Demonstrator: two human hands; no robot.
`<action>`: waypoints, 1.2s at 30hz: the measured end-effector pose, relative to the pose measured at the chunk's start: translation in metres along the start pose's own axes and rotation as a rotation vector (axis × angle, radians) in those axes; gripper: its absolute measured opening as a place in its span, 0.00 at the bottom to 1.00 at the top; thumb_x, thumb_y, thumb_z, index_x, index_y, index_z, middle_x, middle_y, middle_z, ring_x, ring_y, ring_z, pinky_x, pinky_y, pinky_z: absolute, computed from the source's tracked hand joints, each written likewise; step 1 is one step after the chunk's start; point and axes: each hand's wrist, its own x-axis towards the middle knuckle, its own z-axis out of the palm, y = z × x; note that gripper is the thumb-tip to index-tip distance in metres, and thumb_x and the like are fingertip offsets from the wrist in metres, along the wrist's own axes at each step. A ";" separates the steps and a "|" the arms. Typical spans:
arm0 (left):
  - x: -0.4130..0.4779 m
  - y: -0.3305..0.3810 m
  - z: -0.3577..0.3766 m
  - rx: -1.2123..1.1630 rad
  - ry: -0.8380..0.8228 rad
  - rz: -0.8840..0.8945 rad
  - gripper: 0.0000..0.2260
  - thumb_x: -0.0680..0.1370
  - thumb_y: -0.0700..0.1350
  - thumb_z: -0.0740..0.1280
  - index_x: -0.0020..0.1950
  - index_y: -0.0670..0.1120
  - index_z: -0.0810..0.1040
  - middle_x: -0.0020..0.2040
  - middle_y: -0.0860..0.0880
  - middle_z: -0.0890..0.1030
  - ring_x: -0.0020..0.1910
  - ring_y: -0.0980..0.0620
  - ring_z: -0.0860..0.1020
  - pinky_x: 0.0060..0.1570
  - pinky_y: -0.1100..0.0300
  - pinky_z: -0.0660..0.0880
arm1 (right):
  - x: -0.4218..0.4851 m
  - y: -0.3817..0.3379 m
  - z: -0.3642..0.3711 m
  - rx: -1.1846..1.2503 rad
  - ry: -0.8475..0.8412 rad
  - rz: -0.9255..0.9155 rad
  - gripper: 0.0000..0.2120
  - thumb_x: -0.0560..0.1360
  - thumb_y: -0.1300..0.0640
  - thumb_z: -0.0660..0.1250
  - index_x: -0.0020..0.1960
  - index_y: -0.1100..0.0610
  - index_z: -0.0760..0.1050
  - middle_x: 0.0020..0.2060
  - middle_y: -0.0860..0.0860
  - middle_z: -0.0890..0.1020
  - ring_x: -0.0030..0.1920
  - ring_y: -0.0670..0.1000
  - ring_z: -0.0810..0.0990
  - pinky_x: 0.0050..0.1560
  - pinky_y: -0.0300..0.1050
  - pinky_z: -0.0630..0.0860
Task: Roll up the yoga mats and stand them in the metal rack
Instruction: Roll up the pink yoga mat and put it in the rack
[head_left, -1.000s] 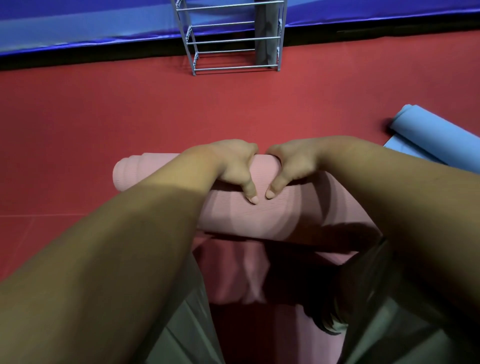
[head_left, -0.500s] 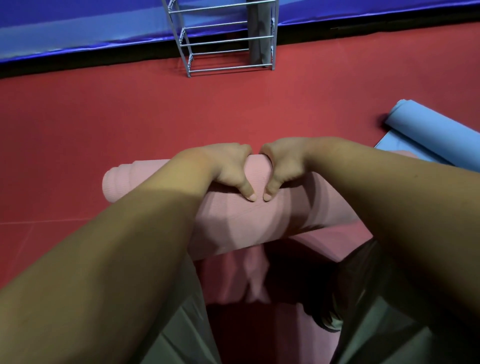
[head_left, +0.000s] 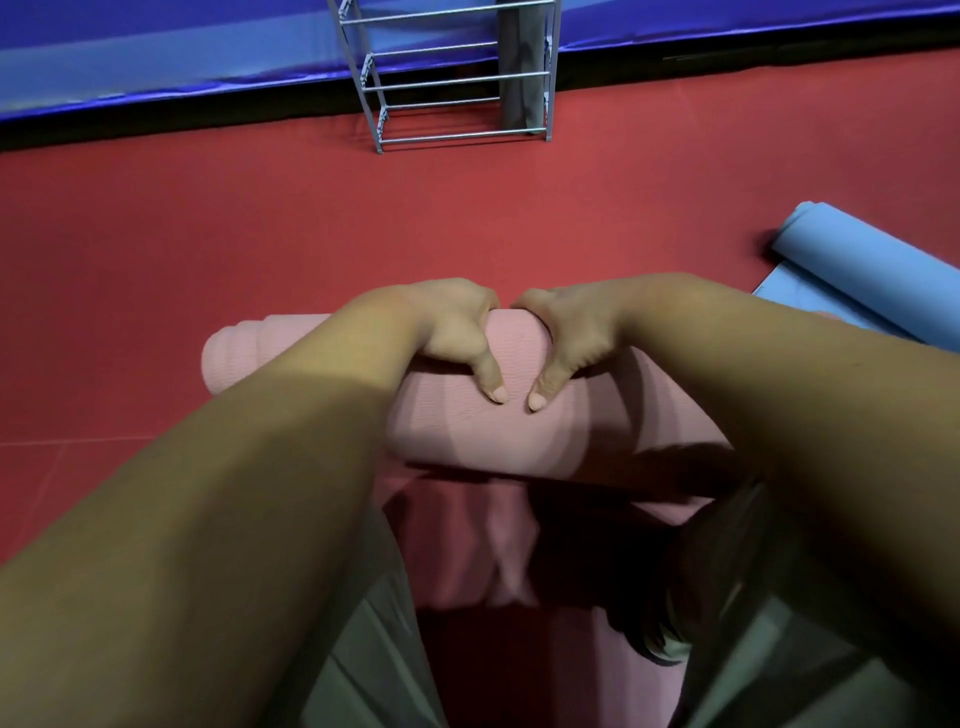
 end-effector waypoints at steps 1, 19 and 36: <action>0.000 -0.002 -0.001 -0.016 -0.010 -0.010 0.37 0.53 0.64 0.87 0.57 0.55 0.80 0.50 0.57 0.85 0.49 0.51 0.84 0.54 0.53 0.82 | 0.000 -0.002 0.001 -0.025 0.013 0.000 0.63 0.49 0.29 0.86 0.77 0.47 0.64 0.63 0.47 0.80 0.62 0.55 0.80 0.67 0.56 0.78; 0.002 0.019 0.011 0.196 0.071 0.035 0.46 0.51 0.70 0.85 0.58 0.51 0.68 0.49 0.55 0.74 0.51 0.45 0.78 0.56 0.48 0.80 | -0.004 0.005 -0.008 0.054 0.010 0.012 0.33 0.57 0.34 0.86 0.56 0.49 0.81 0.48 0.45 0.87 0.51 0.51 0.85 0.61 0.52 0.81; 0.002 0.010 0.005 0.047 -0.028 0.034 0.49 0.51 0.72 0.83 0.68 0.57 0.73 0.59 0.57 0.80 0.57 0.50 0.80 0.62 0.47 0.79 | -0.005 0.005 -0.006 0.028 -0.007 0.021 0.36 0.53 0.35 0.87 0.55 0.46 0.79 0.47 0.44 0.87 0.49 0.50 0.85 0.56 0.50 0.83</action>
